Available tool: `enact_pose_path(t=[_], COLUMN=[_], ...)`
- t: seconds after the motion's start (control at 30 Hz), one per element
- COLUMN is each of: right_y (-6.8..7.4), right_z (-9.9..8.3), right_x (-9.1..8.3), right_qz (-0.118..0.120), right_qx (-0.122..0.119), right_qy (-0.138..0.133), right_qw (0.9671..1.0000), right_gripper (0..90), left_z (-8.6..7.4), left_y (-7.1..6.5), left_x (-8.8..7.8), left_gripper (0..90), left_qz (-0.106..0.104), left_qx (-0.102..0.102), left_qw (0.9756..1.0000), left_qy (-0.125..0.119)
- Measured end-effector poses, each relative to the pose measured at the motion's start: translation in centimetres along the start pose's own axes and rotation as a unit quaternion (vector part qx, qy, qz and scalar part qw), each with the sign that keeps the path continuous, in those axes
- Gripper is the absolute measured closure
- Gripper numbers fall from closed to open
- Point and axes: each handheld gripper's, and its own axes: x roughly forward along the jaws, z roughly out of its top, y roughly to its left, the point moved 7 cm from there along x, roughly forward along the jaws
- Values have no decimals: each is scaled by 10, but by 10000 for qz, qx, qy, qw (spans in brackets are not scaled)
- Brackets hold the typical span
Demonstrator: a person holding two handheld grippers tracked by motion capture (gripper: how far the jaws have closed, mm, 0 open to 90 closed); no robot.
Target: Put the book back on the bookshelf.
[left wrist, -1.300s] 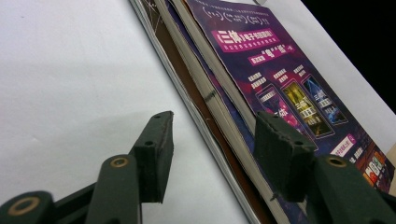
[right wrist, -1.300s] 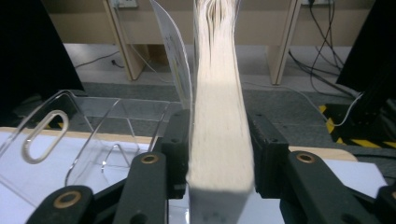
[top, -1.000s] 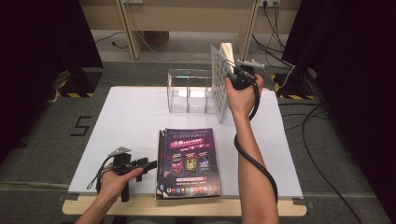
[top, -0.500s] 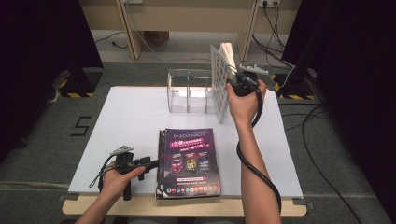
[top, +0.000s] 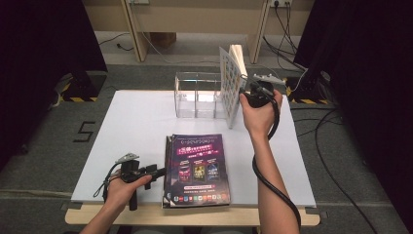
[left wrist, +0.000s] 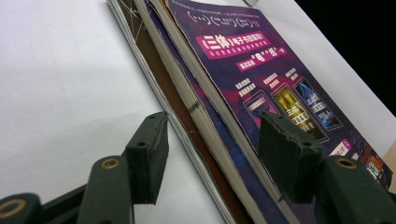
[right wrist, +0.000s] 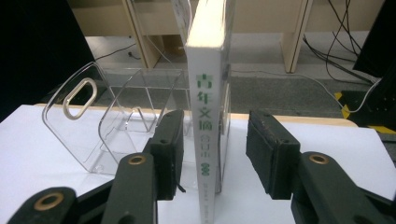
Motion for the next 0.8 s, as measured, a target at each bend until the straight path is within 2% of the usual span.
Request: enact_pose_path(t=[0.27, 0.53, 0.7, 0.8], right_y=[2, 2, 2, 2], right_z=[-13, -29, -44, -56], right_x=[-5, -11, -14, -14], right_qz=[103, 167, 244, 302], right_qx=[29, 63, 120, 140], right_qy=[128, 218, 339, 456], right_qw=[9999, 9996, 9991, 9984], right_gripper=[575, 575, 581, 585], left_z=[-2, 3, 9, 13], left_y=[0, -7, -7, -9], left_x=[-1, 3, 10, 15], left_gripper=[434, 433, 435, 442], left_qz=[29, -5, 55, 22], left_qx=[-30, 21, 44, 31], left_qw=[10000, 10000, 10000, 10000], left_qy=[1, 1, 24, 50])
